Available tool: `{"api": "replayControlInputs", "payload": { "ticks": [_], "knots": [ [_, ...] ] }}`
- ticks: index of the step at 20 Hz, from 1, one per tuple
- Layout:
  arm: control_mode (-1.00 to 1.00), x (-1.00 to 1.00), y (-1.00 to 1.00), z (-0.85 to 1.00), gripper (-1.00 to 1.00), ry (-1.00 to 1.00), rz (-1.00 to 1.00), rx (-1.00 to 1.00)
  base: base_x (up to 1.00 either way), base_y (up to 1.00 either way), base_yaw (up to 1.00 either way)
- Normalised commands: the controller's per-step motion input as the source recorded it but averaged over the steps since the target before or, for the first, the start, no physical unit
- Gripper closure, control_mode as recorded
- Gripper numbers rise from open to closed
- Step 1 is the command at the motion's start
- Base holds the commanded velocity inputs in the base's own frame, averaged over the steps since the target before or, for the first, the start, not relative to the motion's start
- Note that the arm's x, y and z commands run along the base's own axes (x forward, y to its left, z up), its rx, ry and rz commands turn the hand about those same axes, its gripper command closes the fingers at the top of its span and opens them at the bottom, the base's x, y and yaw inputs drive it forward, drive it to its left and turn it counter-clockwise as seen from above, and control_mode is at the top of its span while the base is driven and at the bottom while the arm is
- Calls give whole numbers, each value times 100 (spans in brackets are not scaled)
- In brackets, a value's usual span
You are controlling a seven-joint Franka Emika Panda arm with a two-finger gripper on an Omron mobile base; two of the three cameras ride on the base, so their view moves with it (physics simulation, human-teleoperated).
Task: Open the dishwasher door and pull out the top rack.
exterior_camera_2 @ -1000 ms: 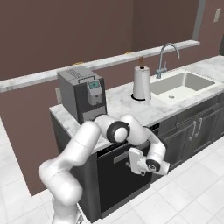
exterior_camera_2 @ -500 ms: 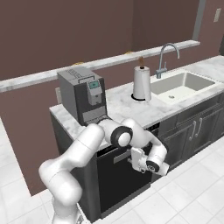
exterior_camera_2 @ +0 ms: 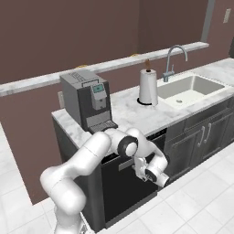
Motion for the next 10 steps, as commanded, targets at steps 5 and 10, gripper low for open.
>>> {"api": "replayControlInputs", "payload": {
  "ticks": [5, 10],
  "knots": [
    [-100, 35, 14, -17, -100, 0, -10, 0, 0, 0, 0],
    [-100, 34, 8, -37, -100, 0, -8, 0, 0, 0, 0]
  ]
}}
